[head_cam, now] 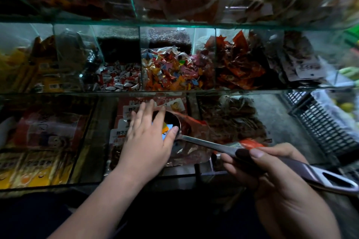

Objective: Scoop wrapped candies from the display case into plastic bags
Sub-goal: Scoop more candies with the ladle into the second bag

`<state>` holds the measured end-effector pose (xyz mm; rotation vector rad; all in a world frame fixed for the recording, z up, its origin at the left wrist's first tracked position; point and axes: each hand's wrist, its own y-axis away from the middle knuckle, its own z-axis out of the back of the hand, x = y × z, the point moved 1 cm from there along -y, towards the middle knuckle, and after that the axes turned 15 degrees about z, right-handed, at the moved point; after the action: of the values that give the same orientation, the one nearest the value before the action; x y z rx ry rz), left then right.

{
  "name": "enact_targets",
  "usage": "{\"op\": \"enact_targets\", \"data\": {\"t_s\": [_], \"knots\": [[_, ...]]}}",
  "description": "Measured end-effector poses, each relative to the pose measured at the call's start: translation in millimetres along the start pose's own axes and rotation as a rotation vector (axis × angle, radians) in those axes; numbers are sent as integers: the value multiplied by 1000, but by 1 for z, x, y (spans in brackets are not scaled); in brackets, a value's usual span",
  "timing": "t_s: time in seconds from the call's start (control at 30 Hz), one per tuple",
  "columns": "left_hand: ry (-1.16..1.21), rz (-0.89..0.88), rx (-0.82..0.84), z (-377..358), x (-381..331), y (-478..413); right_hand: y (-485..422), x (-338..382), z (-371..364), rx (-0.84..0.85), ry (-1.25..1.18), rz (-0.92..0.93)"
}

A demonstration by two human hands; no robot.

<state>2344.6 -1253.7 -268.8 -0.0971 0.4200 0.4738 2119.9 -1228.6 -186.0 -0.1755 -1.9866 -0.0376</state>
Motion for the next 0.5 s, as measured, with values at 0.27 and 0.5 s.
{"op": "enact_targets", "data": {"t_s": [0.27, 0.5], "knots": [[-1, -212, -63, 27, -20, -21, -11, 15, -13, 0, -67, 59], [198, -242, -182, 59, -53, -80, -56, 8, -42, -38, -237, 55]]}}
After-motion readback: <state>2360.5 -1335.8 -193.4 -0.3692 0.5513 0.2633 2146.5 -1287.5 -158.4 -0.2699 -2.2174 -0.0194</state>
